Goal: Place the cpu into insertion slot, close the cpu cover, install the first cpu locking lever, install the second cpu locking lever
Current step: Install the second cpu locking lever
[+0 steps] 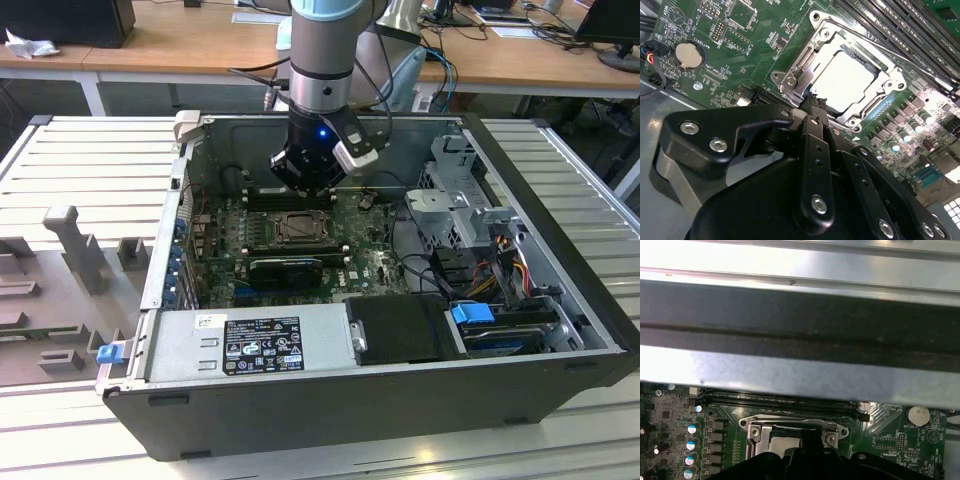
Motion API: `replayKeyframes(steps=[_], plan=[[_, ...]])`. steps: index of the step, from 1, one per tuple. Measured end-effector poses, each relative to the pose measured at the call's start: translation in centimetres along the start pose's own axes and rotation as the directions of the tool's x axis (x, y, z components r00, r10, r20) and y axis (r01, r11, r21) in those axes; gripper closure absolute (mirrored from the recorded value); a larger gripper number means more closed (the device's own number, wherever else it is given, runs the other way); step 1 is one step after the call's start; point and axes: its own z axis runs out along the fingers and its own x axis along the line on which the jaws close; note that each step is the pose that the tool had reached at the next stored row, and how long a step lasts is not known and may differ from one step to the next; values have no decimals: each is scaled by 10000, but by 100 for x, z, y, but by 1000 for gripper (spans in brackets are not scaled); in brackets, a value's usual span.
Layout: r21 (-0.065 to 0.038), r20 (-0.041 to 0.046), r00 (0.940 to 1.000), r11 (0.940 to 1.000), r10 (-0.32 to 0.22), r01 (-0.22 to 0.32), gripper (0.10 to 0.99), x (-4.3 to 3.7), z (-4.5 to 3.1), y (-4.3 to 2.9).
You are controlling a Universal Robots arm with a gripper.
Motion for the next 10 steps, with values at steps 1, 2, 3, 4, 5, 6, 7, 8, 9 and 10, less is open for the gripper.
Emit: replayKeyframes(steps=[1, 2, 3, 4, 5, 6, 7, 8, 9, 10], plan=[[0, 0, 10000, 10000, 0, 0, 980, 0, 0, -2], [1, -1, 10000, 10000, 1, -1, 980, 1, 0, -5], [0, -1, 10000, 10000, 0, 0, 980, 1, 0, -7], [1, -1, 10000, 10000, 1, -1, 980, 1, -1, -8], [2, -2, 10000, 10000, 2, -2, 980, 1, -4, -9], [1, -1, 10000, 10000, 1, -1, 980, 1, -16, -9], [-1, -1, 10000, 10000, 1, -1, 980, 1, -38, -8], [-2, 0, 10000, 10000, 1, -1, 980, 1, -63, -8], [-2, -1, 10000, 10000, 2, -2, 980, 2, -95, -8], [-1, -1, 10000, 10000, 1, -1, 980, 2, -122, -7]])
